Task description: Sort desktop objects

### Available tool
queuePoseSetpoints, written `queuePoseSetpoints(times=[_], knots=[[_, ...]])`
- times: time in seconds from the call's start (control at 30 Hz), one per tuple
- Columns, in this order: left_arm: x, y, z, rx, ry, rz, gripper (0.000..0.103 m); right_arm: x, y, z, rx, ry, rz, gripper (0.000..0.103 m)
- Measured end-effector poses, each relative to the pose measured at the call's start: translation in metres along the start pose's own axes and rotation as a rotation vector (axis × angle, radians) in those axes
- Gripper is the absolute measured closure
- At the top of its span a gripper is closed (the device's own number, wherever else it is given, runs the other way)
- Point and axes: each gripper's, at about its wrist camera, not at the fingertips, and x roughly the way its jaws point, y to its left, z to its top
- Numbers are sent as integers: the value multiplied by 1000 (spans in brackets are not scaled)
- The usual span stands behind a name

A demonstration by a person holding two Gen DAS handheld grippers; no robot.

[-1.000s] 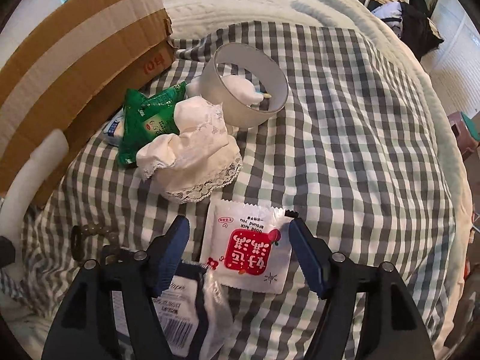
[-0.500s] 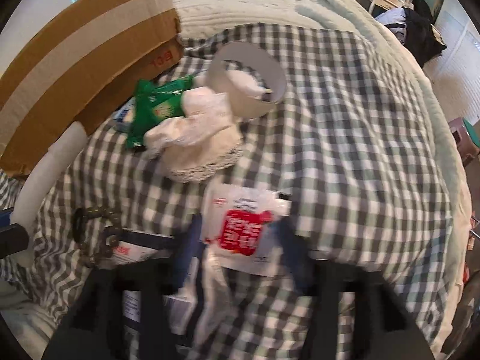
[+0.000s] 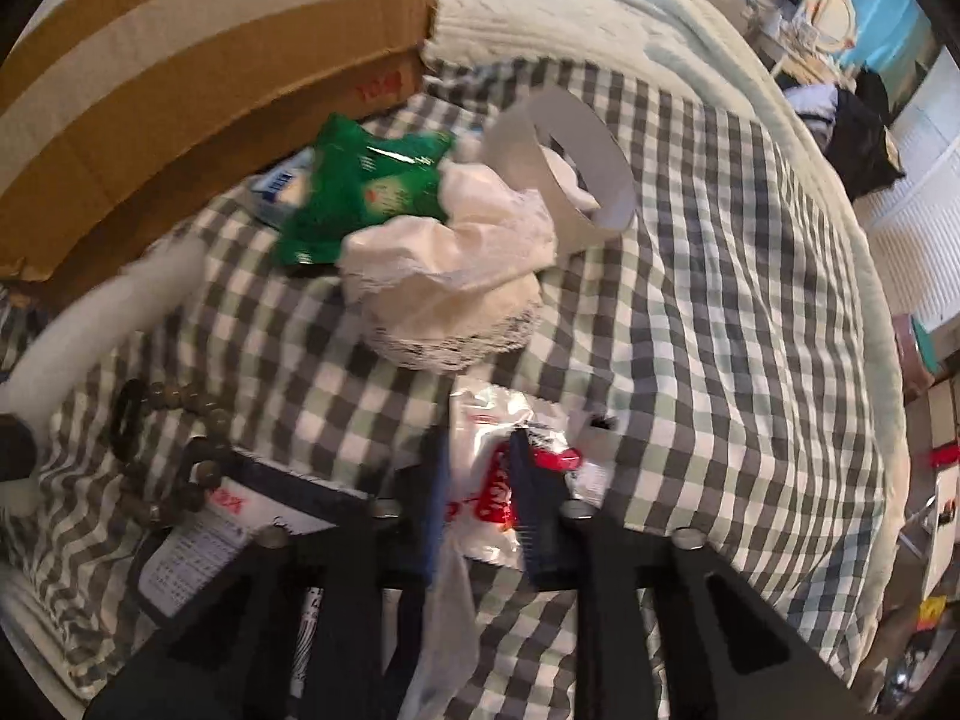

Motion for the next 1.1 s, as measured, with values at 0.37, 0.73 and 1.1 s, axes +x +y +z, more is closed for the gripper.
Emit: queuePoseSetpoints(times=[0.37, 0.73, 1.1], knots=[[-3, -5, 1, 19, -19, -17, 85, -30, -34, -1, 172, -52, 161, 103], [-2, -7, 1, 23, -20, -21, 85, -33, -54, 9, 225, -72, 175, 100], [4, -3, -4, 4, 1, -14, 85, -11, -62, -7, 227, -29, 66, 46]])
